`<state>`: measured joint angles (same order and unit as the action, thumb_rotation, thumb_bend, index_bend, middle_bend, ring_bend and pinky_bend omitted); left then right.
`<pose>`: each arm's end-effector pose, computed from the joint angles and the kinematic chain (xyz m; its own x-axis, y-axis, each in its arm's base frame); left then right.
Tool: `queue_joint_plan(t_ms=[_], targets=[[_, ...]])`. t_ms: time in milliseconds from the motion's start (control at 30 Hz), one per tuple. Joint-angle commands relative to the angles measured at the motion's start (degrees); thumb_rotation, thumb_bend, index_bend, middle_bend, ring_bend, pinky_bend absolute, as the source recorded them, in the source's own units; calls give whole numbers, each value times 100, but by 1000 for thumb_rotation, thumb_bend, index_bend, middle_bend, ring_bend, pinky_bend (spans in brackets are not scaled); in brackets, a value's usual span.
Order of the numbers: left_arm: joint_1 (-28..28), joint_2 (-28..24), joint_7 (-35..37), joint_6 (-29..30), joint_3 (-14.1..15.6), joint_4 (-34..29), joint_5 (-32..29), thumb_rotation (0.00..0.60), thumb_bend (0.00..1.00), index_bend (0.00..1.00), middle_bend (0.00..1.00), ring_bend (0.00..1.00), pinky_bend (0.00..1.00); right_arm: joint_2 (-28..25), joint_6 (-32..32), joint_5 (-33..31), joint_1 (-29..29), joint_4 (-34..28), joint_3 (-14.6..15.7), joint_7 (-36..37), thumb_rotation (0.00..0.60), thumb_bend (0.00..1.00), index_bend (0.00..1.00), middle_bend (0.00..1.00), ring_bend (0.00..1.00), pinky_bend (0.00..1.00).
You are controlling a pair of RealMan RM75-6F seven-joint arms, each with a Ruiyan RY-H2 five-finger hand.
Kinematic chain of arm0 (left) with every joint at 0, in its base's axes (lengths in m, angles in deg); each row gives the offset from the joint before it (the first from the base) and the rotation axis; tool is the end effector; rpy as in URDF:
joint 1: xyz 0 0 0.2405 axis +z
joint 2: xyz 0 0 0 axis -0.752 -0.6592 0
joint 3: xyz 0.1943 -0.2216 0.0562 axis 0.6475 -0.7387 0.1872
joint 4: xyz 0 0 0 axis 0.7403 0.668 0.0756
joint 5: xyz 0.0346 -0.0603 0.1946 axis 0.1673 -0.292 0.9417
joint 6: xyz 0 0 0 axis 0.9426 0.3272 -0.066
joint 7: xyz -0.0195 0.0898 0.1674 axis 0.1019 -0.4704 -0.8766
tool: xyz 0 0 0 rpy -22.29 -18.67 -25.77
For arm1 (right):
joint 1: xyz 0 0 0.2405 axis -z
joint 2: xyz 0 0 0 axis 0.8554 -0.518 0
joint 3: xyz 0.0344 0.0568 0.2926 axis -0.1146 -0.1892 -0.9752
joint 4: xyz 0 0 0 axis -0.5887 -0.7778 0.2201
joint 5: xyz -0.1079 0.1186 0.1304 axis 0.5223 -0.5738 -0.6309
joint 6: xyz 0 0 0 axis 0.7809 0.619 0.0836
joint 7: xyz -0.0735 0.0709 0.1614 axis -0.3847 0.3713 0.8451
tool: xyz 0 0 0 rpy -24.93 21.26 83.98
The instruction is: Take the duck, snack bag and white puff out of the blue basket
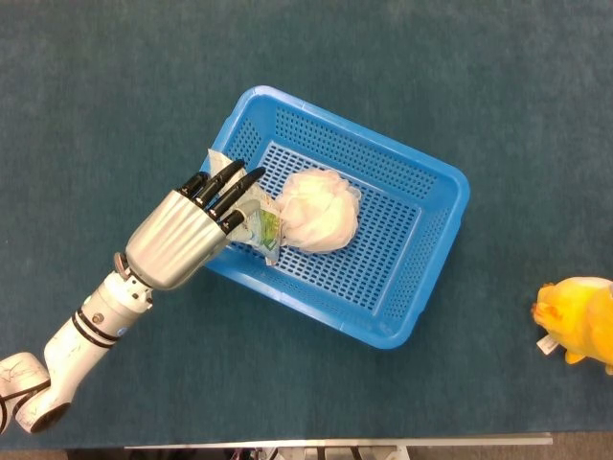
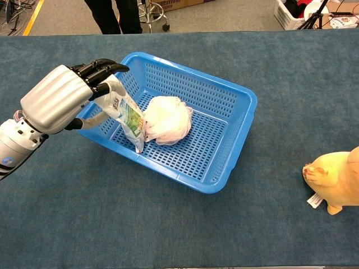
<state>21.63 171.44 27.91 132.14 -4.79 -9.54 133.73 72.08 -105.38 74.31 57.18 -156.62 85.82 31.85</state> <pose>-0.1939 0.3025 -0.0041 0.4771 -0.2286 0.8486 0.5563 -0.6690 -0.4929 -0.2798 -0.1916 0.1716 0.3311 -0.0619 0.9416 -0.9360 -0.1481 0.3194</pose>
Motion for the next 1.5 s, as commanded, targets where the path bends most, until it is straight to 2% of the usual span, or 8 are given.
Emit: queue_joint_plan(t_ms=[33, 500, 667, 933, 1100, 1267, 1500], targets=[[-24, 70, 0, 156, -1, 119, 74, 600, 312, 390, 223, 224, 481, 6, 12, -5, -6, 7, 0, 9, 600, 0, 12, 112, 117, 412], [-92, 214, -186, 281, 91, 488, 125, 600, 312, 441, 339, 354, 604, 11, 9, -13, 5, 27, 19, 67, 600, 0, 12, 112, 117, 413], [-91, 293, -206, 390, 93, 626, 127, 600, 312, 495, 399, 417, 667, 17, 7, -19, 12, 40, 26, 88, 600, 0, 12, 112, 117, 412], [-64, 476, -131, 630, 88, 943, 94, 600, 329, 611, 573, 557, 818, 34, 6, -34, 24, 67, 35, 113, 600, 0, 16, 112, 117, 412], [-42, 540, -25, 781, 94, 1061, 74, 600, 355, 662, 642, 609, 870, 49, 16, -45, 22, 88, 38, 135, 600, 0, 20, 112, 116, 413], [-10, 513, 18, 901, 77, 995, 20, 600, 361, 683, 665, 625, 889, 64, 17, -54, 23, 103, 36, 153, 600, 0, 20, 112, 117, 413], [62, 208, -90, 1177, 11, 547, 22, 600, 370, 692, 676, 634, 897, 84, 16, -71, 29, 135, 37, 183, 600, 0, 20, 112, 117, 413]])
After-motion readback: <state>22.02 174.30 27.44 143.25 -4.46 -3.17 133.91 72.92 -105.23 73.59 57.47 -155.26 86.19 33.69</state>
